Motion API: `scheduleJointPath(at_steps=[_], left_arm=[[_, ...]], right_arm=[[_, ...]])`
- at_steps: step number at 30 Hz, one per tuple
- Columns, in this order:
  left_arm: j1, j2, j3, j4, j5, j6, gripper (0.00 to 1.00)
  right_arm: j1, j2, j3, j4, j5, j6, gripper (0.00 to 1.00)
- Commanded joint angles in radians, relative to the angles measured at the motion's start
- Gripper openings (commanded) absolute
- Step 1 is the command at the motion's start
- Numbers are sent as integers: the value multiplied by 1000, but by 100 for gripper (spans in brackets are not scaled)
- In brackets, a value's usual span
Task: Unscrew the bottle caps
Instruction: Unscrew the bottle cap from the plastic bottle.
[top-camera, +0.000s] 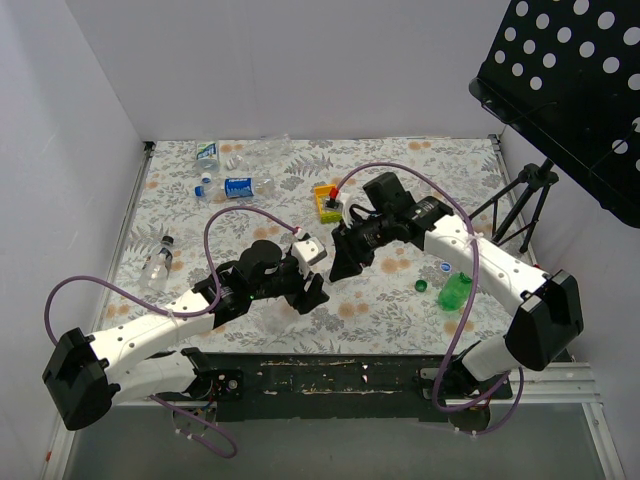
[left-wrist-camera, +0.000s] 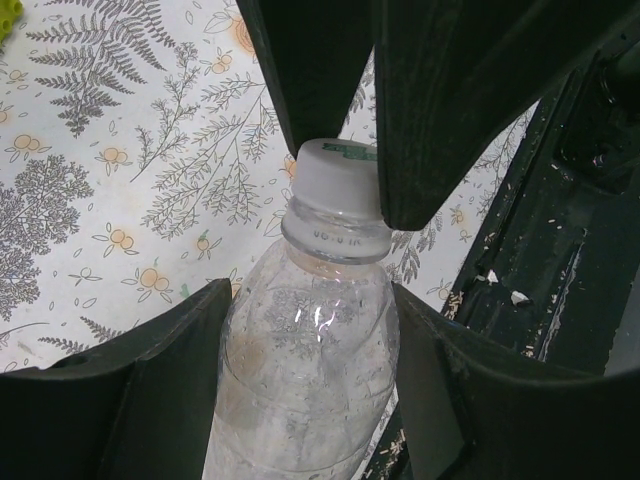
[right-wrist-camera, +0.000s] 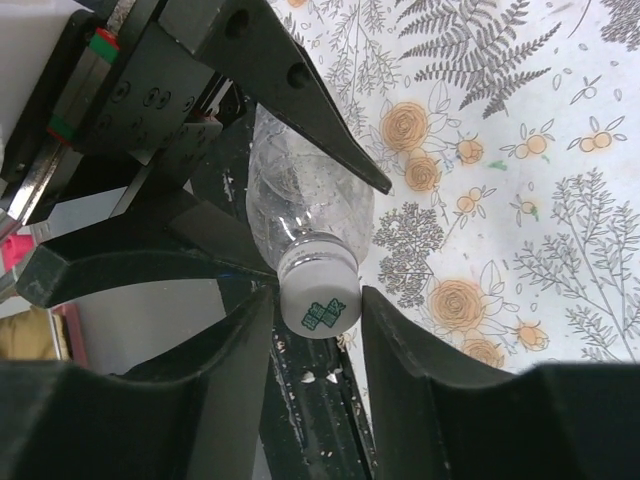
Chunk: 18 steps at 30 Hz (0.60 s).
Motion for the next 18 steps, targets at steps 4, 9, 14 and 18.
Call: scheduleJointPath(at_steps=[4,9,14,18], left_arm=[[1,-14,31,13,-15,-1,0],[1,-26,30,-13,-1,29,0],[1,-60,34,-71,63,95,0],[1,-80,30,-85,143,136,0]], right_arm=[[14,18,23,-21,-45,-36,35],[15,12,40,-47,-120,-145,18],[31,-14,80,-207,-251,-572,9],[72,-10,132,-430,-193,-1036,9]])
